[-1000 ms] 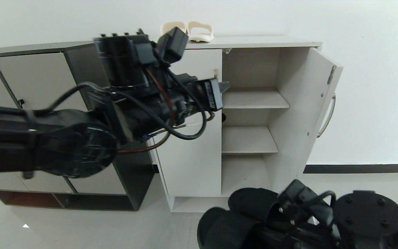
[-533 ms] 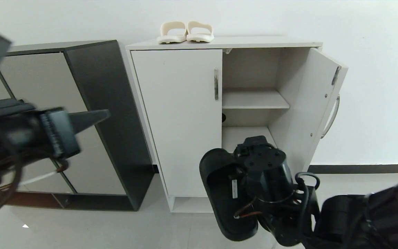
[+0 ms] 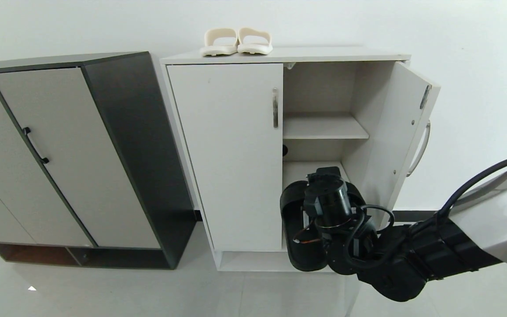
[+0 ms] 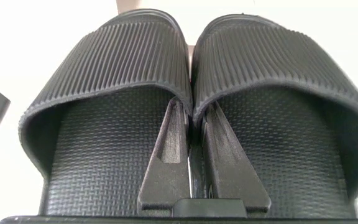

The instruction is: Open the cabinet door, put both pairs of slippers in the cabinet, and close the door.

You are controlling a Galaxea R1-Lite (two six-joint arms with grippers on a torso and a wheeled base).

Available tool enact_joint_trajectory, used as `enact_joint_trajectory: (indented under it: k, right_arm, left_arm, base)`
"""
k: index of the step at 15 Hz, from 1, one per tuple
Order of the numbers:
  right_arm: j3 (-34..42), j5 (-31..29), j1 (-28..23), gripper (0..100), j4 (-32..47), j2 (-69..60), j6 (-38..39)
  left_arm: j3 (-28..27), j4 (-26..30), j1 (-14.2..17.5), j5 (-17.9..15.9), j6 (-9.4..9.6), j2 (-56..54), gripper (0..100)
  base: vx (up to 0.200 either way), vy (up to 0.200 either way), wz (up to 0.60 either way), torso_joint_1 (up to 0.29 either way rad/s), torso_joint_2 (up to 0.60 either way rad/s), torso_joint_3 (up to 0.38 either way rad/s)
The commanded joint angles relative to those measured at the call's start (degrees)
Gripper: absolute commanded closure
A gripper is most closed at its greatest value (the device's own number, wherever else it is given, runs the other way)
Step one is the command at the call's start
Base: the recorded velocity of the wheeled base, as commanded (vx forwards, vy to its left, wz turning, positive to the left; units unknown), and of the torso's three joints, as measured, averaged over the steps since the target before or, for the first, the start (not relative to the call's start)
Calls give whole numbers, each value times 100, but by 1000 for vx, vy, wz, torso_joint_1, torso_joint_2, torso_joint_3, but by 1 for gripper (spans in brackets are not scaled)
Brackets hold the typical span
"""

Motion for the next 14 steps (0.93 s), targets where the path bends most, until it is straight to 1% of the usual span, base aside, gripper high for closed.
enact_joint_trajectory:
  k: [1, 2, 3, 4, 5, 6, 7, 8, 9, 10, 11, 12, 13, 14]
  right_arm:
    - [78, -51, -62, 100, 0, 32, -1]
    - [113, -113, -123, 100, -9, 23, 8]
    - [183, -139, -167, 100, -9, -3, 8]
    - [289, -139, -211, 100, -18, -74, 8]
    - [412, -139, -237, 100, -18, -135, 17]
    - [579, -139, -264, 100, -44, -214, 43]
    - [719, -139, -281, 100, -44, -302, 70]
    - [860, -139, -308, 100, -71, -399, 87]
    - [922, -139, -317, 100, -97, -434, 96]
    - [1141, -139, -334, 100, -167, -575, 114]
    - [1203, -130, -334, 100, -185, -619, 114]
    - [1308, -104, -334, 100, -273, -698, 123]
    - [1343, -34, -334, 100, -431, -706, 114]
    - [1379, 177, -343, 100, -668, -706, 114]
  left_arm:
    - [1131, 29, 760, 8, 146, -1418, 100]
    - [1289, 29, 769, -107, 172, -1655, 100]
    - [1298, 20, 742, -467, 269, -1928, 100]
    - [1307, -24, 707, -1012, 471, -2077, 100]
    - [1342, -165, 707, -1557, 603, -2077, 100]
    - [1386, -252, 707, -2023, 620, -2077, 100]
    - [1386, -244, 707, -2427, 594, -2077, 100]
    - [1386, 38, 707, -2585, 620, -2068, 100]
    - [1360, 161, 698, -2594, 620, -2068, 100]
    - [1386, -24, 707, -2594, 673, -2077, 100]
    - [1386, -15, 707, -2612, 778, -2077, 100]
    - [1386, -15, 698, -2612, 963, -2077, 100]
    - [1386, -15, 707, -2612, 928, -2077, 100]
    - [1386, -15, 707, -2612, 875, -2068, 100]
  base:
    - [0, 0, 0, 0, 0, 0]
    - [0, 0, 0, 0, 0, 0]
    - [0, 0, 0, 0, 0, 0]
    - [0, 0, 0, 0, 0, 0]
    - [0, 0, 0, 0, 0, 0]
    - [0, 0, 0, 0, 0, 0]
    - [0, 0, 0, 0, 0, 0]
    - [0, 0, 0, 0, 0, 0]
    - [0, 0, 0, 0, 0, 0]
    - [0, 0, 0, 0, 0, 0]
    - [0, 0, 0, 0, 0, 0]
    - [0, 0, 0, 0, 0, 0]
    - [0, 0, 0, 0, 0, 0]
    - [0, 0, 0, 0, 0, 0]
